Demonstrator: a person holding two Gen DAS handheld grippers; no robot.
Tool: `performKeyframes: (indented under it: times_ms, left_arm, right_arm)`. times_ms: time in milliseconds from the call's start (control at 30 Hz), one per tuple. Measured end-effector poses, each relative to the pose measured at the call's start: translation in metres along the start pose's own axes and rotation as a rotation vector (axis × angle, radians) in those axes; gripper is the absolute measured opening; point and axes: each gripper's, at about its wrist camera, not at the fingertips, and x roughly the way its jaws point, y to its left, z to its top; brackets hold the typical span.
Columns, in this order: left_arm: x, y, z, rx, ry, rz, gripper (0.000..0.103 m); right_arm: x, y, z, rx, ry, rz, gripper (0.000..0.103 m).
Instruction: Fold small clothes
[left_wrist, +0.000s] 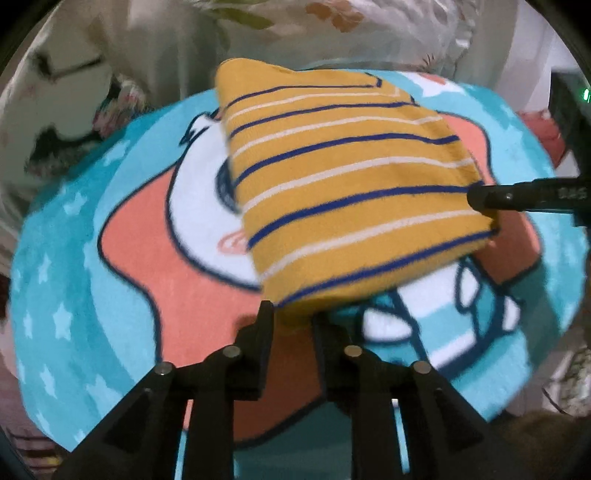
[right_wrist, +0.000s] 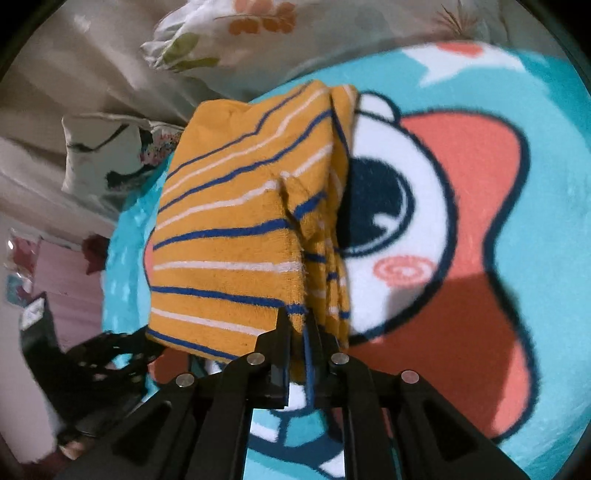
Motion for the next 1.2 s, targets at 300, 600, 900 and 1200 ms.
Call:
performKeyframes:
  times_ms: [300, 600, 900, 1200]
  left_arm:
    - [-0.027, 0.06, 0.012, -0.214, -0.063, -0.053, 0.034]
    - [0.031, 0.024, 0.054, -0.15, 0.0, -0.047, 0.059]
    - [0.009, 0.044, 0.072, -0.117, -0.035, -0.042, 0.06]
    - [0.052, 0.043, 0.13, -0.081, -0.014, -0.01, 0.06]
  right_arm:
    - [-0.041, 0.003, 0.035, -0.003, -0.127, -0.025, 0.01]
    - [0.021, 0.025, 0.065, -0.054, -0.055, -0.137, 0.01]
    - [0.001, 0.006, 0.072, 0.019, -0.089, -0.251, 0.034]
    - [0.024, 0.032, 0.116, 0.019, -0.128, -0.194, 0.034]
